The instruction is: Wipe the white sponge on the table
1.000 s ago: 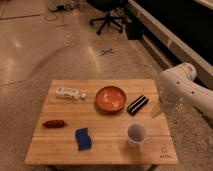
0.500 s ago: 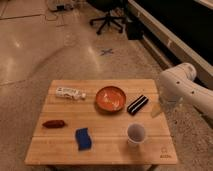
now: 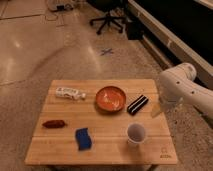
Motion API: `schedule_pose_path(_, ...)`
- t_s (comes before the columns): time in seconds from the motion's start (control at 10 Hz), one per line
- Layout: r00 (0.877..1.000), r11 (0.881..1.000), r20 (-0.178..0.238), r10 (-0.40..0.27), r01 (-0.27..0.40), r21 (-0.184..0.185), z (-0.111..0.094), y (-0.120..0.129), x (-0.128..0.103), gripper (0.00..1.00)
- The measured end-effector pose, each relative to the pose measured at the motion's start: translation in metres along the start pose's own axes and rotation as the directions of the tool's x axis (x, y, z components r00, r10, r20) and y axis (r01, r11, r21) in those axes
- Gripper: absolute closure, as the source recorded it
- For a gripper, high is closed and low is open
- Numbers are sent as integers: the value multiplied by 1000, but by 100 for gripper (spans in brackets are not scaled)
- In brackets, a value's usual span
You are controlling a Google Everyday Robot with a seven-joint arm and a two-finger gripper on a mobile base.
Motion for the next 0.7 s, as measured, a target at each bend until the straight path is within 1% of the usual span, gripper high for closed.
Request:
schedule_pose_path(0.3, 1000, 1000, 1, -2, 2, 0, 0, -1, 0, 20)
schedule_pose_path(0.4, 1000, 1000, 0, -25, 25, 13, -3, -24, 10, 20)
schedule_pose_path(0.5, 999, 998, -6, -45, 45, 34, -7, -48, 18, 20)
schedule_pose_path(0.6, 998, 996, -8, -64, 64, 59, -11, -74, 23, 20)
schedule_pose_path(0.7, 996, 992, -9, -89, 89, 89, -18, -107, 28, 20)
